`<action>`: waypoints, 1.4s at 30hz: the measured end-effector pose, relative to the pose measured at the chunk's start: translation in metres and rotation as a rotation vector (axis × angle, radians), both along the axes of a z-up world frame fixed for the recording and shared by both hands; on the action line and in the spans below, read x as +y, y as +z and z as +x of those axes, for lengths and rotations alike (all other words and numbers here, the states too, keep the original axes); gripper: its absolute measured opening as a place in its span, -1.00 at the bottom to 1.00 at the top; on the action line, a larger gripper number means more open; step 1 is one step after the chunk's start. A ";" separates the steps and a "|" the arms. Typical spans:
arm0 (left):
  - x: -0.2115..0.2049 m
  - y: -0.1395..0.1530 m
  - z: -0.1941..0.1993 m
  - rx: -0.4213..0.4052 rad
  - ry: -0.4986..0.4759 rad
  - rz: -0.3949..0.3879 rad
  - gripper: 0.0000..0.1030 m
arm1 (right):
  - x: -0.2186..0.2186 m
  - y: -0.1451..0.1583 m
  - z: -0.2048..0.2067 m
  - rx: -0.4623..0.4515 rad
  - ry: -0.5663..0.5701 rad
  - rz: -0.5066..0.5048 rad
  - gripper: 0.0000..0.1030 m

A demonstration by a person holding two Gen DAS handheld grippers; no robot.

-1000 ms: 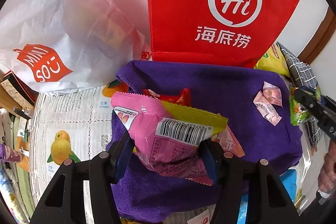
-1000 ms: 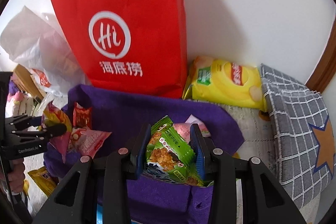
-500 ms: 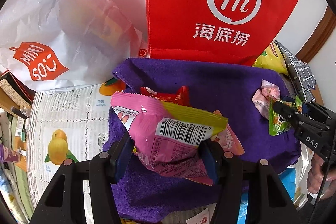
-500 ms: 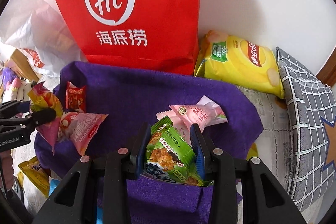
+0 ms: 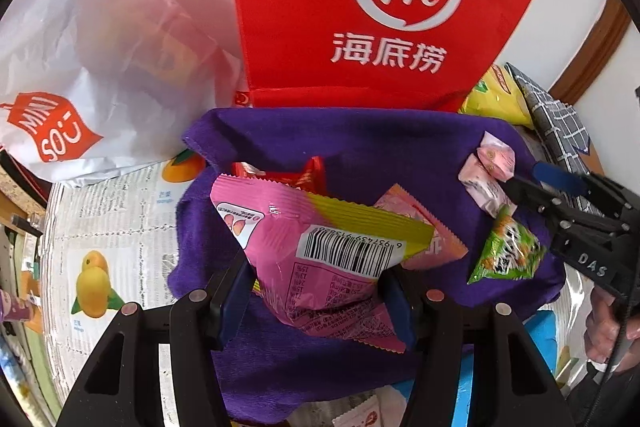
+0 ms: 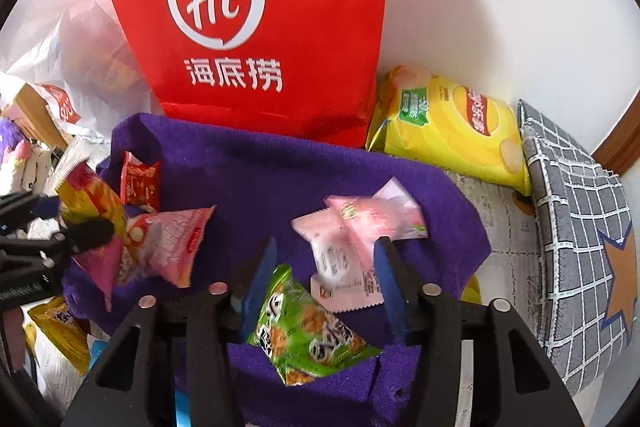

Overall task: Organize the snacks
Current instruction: 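Lower the green snack bag onto the towel and open the right gripper, then lower the large pink bag onto the towel and open the left gripper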

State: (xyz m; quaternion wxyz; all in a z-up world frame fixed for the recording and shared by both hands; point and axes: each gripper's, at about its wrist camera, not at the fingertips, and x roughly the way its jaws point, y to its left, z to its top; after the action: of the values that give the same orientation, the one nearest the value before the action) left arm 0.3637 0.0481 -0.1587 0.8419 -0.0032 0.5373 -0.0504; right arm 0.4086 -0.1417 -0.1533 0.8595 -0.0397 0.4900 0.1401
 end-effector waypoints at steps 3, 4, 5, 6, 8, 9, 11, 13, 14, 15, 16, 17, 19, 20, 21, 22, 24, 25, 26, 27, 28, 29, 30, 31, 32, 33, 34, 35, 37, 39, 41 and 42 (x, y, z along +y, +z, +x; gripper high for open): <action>-0.002 0.000 0.000 -0.005 0.001 -0.011 0.12 | -0.002 0.006 -0.002 -0.013 -0.001 0.001 0.13; -0.003 0.000 0.000 -0.006 0.002 -0.016 0.12 | -0.002 0.008 -0.003 -0.017 -0.001 0.002 0.14; -0.003 0.000 0.000 -0.009 0.003 -0.021 0.12 | -0.002 0.009 -0.004 -0.020 -0.001 0.005 0.15; -0.002 0.000 0.000 -0.012 0.004 -0.026 0.12 | -0.002 0.010 -0.005 -0.023 0.000 0.011 0.17; -0.001 -0.002 0.001 -0.008 0.006 -0.043 0.12 | 0.000 0.012 -0.007 -0.026 0.009 0.017 0.21; -0.001 -0.002 0.003 -0.006 0.007 -0.052 0.12 | 0.001 0.012 -0.007 -0.025 0.013 0.015 0.21; -0.002 -0.001 0.004 -0.011 -0.001 -0.077 0.12 | 0.004 0.013 -0.008 -0.028 0.016 0.006 0.21; -0.006 0.000 0.004 -0.014 -0.017 -0.089 0.16 | 0.005 0.015 -0.008 -0.032 0.018 0.004 0.21; -0.008 0.002 0.003 -0.019 -0.028 -0.089 0.21 | 0.005 0.015 -0.009 -0.035 0.018 0.005 0.21; -0.012 0.003 0.003 -0.029 -0.038 -0.085 0.25 | 0.005 0.016 -0.009 -0.038 0.017 0.007 0.22; -0.015 0.005 0.001 -0.042 -0.046 -0.077 0.32 | 0.005 0.017 -0.010 -0.039 0.017 0.007 0.23; -0.018 0.008 0.000 -0.056 -0.050 -0.066 0.39 | 0.004 0.017 -0.010 -0.041 0.015 0.006 0.26; -0.021 0.011 -0.002 -0.074 -0.053 -0.054 0.46 | 0.004 0.019 -0.010 -0.042 0.012 0.004 0.31; -0.022 0.013 -0.003 -0.085 -0.055 -0.052 0.50 | 0.003 0.021 -0.010 -0.043 0.005 0.002 0.31; -0.022 0.015 -0.003 -0.094 -0.053 -0.053 0.52 | 0.002 0.022 -0.010 -0.046 0.000 0.005 0.32; -0.020 0.017 -0.004 -0.101 -0.049 -0.056 0.56 | 0.001 0.023 -0.011 -0.049 -0.004 0.012 0.37; -0.016 0.020 -0.004 -0.112 -0.038 -0.066 0.58 | -0.002 0.026 -0.011 -0.053 -0.011 0.024 0.40; -0.013 0.021 -0.005 -0.112 -0.031 -0.070 0.58 | -0.003 0.027 -0.011 -0.052 -0.015 0.027 0.40; -0.010 0.022 -0.005 -0.113 -0.023 -0.075 0.58 | -0.003 0.028 -0.011 -0.049 -0.020 0.029 0.40; -0.007 0.023 -0.005 -0.115 -0.015 -0.079 0.58 | -0.004 0.028 -0.011 -0.047 -0.025 0.031 0.40; -0.004 0.024 -0.004 -0.120 -0.002 -0.085 0.58 | -0.005 0.029 -0.011 -0.051 -0.028 0.033 0.40; -0.001 0.026 -0.005 -0.125 0.008 -0.094 0.58 | -0.005 0.030 -0.012 -0.053 -0.029 0.033 0.40; 0.002 0.028 -0.005 -0.130 0.017 -0.107 0.58 | -0.005 0.031 -0.012 -0.056 -0.032 0.033 0.40; 0.004 0.029 -0.005 -0.133 0.023 -0.118 0.58 | -0.005 0.031 -0.013 -0.058 -0.033 0.033 0.40; 0.006 0.031 -0.006 -0.137 0.026 -0.129 0.58 | -0.005 0.032 -0.013 -0.060 -0.032 0.034 0.40; 0.008 0.032 -0.006 -0.141 0.029 -0.135 0.58 | -0.005 0.032 -0.014 -0.061 -0.031 0.036 0.40; 0.010 0.033 -0.007 -0.147 0.031 -0.138 0.58 | -0.005 0.032 -0.015 -0.064 -0.029 0.038 0.40; 0.010 0.033 -0.006 -0.149 0.033 -0.136 0.58 | -0.004 0.032 -0.016 -0.067 -0.024 0.044 0.40; 0.011 0.033 -0.006 -0.147 0.036 -0.132 0.58 | -0.003 0.032 -0.016 -0.061 -0.018 0.049 0.40; 0.011 0.033 -0.005 -0.143 0.038 -0.130 0.58 | -0.003 0.033 -0.016 -0.059 -0.025 0.057 0.40; 0.009 0.033 -0.005 -0.141 0.034 -0.127 0.58 | -0.003 0.035 -0.016 -0.054 -0.032 0.054 0.42; 0.008 0.033 -0.005 -0.142 0.032 -0.123 0.58 | -0.003 0.036 -0.016 -0.055 -0.038 0.047 0.42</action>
State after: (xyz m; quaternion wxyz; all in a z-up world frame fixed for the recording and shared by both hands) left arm 0.3585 0.0563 -0.1256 0.8767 -0.0600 0.4722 -0.0701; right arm 0.3928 -0.1445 -0.1172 0.8757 -0.0142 0.4636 0.1341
